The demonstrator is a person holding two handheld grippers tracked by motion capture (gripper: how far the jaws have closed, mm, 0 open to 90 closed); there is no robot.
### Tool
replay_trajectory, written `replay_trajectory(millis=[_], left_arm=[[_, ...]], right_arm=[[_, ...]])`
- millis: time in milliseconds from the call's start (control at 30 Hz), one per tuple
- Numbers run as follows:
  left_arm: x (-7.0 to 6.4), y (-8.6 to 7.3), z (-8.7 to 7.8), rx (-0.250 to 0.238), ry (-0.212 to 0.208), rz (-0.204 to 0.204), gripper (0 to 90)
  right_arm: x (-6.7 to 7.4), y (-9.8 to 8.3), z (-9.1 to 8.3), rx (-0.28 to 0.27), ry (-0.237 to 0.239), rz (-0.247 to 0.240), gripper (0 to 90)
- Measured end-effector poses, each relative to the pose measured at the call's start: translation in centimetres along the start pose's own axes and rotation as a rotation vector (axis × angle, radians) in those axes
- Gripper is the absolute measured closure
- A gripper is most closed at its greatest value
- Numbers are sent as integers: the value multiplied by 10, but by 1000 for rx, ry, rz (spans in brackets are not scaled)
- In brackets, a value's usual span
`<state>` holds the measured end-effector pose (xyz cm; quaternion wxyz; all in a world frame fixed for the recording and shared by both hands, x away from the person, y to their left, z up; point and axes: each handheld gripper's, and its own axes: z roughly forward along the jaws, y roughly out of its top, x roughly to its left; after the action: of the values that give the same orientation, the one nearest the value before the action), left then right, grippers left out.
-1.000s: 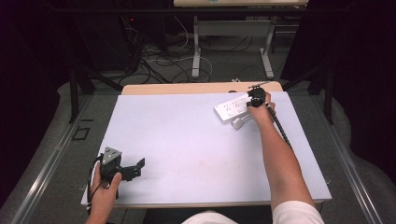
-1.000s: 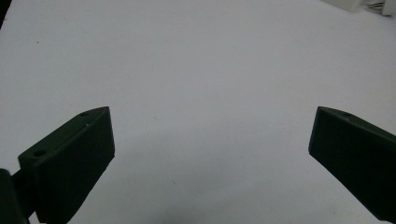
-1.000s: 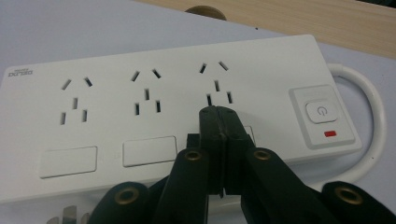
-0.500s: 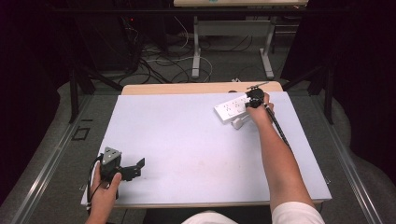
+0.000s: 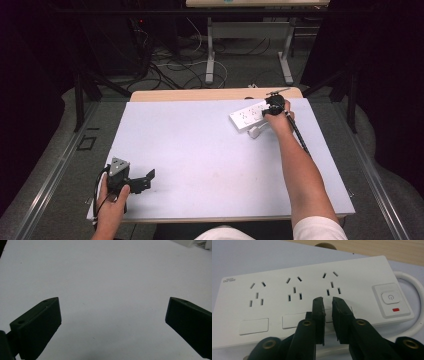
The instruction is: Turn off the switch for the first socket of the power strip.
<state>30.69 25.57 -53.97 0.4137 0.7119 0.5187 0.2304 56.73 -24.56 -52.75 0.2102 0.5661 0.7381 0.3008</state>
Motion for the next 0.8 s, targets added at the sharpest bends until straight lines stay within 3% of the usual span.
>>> replay_trajectory(millis=[367, 800], left_arm=[[1, 2, 2, 9, -4, 14, 1], [0, 3, 5, 0, -4, 9, 1]], right_arm=[[4, 2, -3, -4, -13, -12, 669], [1, 3, -5, -35, -51, 27, 411]])
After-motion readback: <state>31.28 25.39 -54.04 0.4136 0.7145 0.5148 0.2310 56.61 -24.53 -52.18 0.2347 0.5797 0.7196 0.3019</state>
